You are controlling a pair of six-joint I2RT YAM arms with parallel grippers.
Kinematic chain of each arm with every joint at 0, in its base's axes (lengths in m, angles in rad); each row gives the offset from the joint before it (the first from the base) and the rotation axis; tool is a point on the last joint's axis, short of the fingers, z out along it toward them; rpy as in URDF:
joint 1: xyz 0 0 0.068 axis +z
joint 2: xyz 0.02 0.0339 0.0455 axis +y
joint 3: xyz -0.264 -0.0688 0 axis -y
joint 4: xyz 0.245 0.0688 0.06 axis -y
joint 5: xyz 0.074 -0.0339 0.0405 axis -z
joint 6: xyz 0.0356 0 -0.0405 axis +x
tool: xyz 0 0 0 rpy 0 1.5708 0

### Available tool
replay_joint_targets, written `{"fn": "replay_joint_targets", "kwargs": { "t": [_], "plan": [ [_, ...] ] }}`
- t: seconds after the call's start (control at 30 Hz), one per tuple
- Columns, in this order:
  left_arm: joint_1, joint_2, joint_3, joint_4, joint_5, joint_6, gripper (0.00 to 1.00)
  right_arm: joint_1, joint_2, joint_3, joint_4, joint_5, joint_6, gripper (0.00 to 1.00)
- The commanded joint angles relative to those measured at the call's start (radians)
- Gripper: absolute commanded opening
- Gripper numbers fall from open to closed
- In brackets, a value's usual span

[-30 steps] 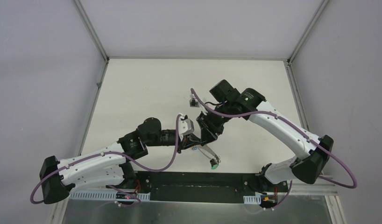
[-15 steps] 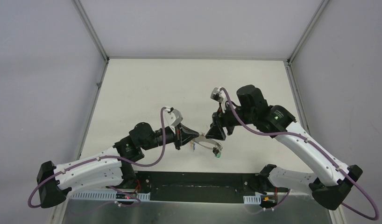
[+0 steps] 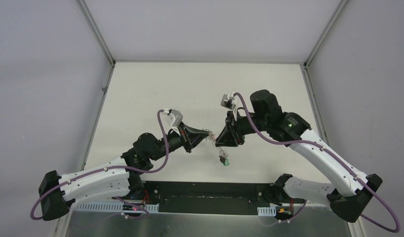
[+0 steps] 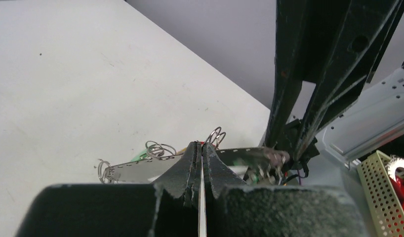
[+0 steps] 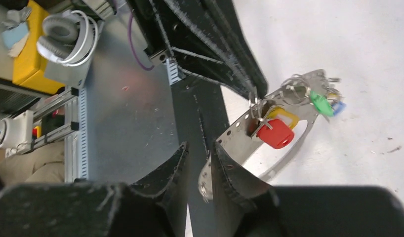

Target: Put the keys on the keyring

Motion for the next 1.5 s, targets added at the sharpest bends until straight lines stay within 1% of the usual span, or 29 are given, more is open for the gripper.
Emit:
{"fn": "replay_joint_targets", "kwargs": {
  "t": [0.0,0.2,0.43,0.53,0.73,0.83,1.23,1.37,1.47],
  "plan": [
    [-0.006,-0.029,-0.01,0.182,-0.066,-0.053,0.0,0.002,0.002,-0.021,0.081,-0.142,0.013,0.23],
    [-0.008,-0.025,-0.028,0.22,-0.071,-0.06,0.0,0.004,0.007,-0.06,0.13,-0.149,0.046,0.25],
    [-0.007,-0.003,-0.032,0.229,-0.02,-0.044,0.0,0.006,-0.016,-0.073,0.194,-0.129,0.071,0.34],
    [-0.006,-0.007,-0.031,0.222,0.017,-0.022,0.0,0.004,-0.054,-0.074,0.21,-0.08,0.058,0.38],
    [-0.007,-0.015,-0.013,0.195,0.076,0.01,0.0,0.005,-0.132,-0.084,0.236,0.089,0.03,0.38],
    [-0.006,-0.013,-0.006,0.187,0.092,0.007,0.0,0.004,-0.159,-0.109,0.27,0.13,0.02,0.38],
    [-0.006,0.001,-0.013,0.211,0.094,-0.059,0.0,0.005,-0.08,-0.115,0.334,-0.002,0.004,0.36],
    [-0.007,0.006,-0.023,0.233,0.09,-0.073,0.0,0.005,-0.066,-0.127,0.348,-0.002,0.01,0.36],
    [-0.007,0.006,-0.023,0.242,0.091,-0.079,0.0,0.004,-0.057,-0.137,0.35,-0.003,0.011,0.33]
  ]
}}
